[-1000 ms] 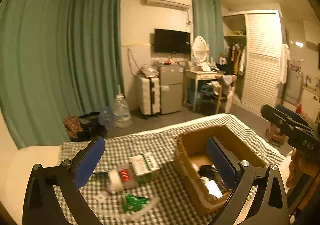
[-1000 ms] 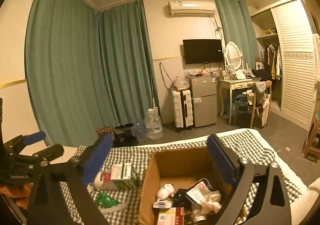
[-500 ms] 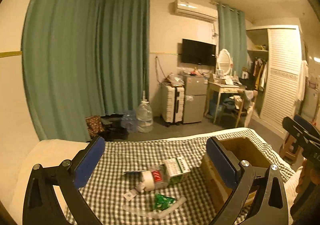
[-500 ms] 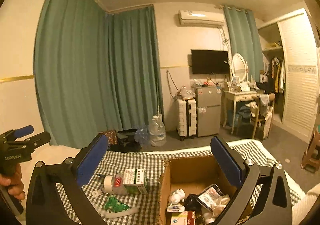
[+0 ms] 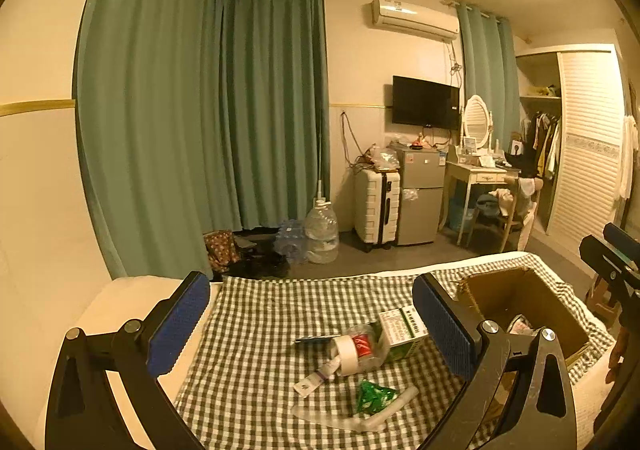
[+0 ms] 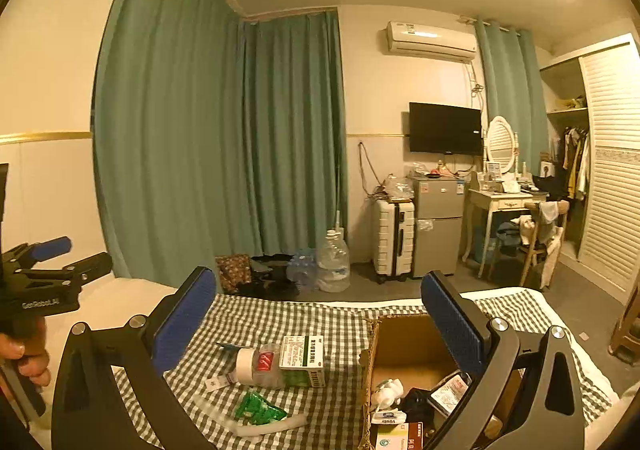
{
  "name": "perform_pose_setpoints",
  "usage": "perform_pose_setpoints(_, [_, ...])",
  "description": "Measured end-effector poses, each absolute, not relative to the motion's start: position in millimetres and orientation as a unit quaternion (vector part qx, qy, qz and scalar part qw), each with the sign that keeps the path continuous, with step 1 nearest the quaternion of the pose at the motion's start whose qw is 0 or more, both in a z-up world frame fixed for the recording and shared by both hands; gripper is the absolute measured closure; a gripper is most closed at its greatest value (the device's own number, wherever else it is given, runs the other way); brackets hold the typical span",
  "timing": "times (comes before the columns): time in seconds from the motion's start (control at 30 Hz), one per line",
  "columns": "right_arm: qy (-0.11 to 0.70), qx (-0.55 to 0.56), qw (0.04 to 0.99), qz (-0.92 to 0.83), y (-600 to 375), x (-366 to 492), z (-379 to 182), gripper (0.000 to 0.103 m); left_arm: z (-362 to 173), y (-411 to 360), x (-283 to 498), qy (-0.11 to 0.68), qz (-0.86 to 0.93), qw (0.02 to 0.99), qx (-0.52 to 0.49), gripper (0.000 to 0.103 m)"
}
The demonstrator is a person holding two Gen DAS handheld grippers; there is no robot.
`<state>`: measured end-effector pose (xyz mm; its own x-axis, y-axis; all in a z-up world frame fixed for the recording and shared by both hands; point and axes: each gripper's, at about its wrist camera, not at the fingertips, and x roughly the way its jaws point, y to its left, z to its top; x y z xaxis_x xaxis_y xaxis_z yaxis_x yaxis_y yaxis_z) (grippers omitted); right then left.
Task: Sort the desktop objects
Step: 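Move both tools back over the remaining pile on the bed, then grasp the white BDP tube with the left tool while the right tool grasps the green packet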
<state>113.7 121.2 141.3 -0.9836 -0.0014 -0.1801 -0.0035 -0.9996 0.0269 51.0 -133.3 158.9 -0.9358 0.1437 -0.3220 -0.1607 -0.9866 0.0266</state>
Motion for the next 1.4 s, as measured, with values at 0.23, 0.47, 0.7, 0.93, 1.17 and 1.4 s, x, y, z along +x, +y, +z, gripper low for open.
perform_pose_setpoints(0.23, [-0.005, -0.107, -0.015, 0.994, 105, 103, 134, 0.0, 149, -149, 41, 0.018, 0.983, 0.061, -0.173, 0.0])
perform_pose_setpoints(0.47, [-0.019, -0.124, -0.041, 0.991, 88, 84, 113, 0.0, 129, -159, 22, 0.019, 0.98, 0.053, -0.193, 0.0])
perform_pose_setpoints(0.7, [-0.029, -0.178, -0.059, 0.982, 76, 43, 78, 0.0, 100, -163, -2, 0.028, 0.973, 0.047, -0.222, 0.0])
perform_pose_setpoints(0.93, [-0.035, -0.22, -0.062, 0.973, 75, 10, 47, 0.0, 74, -160, -27, 0.036, 0.965, 0.046, -0.258, 0.0])
perform_pose_setpoints(1.17, [-0.036, -0.249, -0.083, 0.964, 67, -17, 20, 0.0, 45, -154, -50, 0.053, 0.952, 0.051, -0.296, 0.0])
perform_pose_setpoints(1.4, [-0.046, -0.293, -0.109, 0.949, 54, -47, -20, 0.0, 15, -161, -78, 0.047, 0.941, 0.052, -0.332, 0.0])
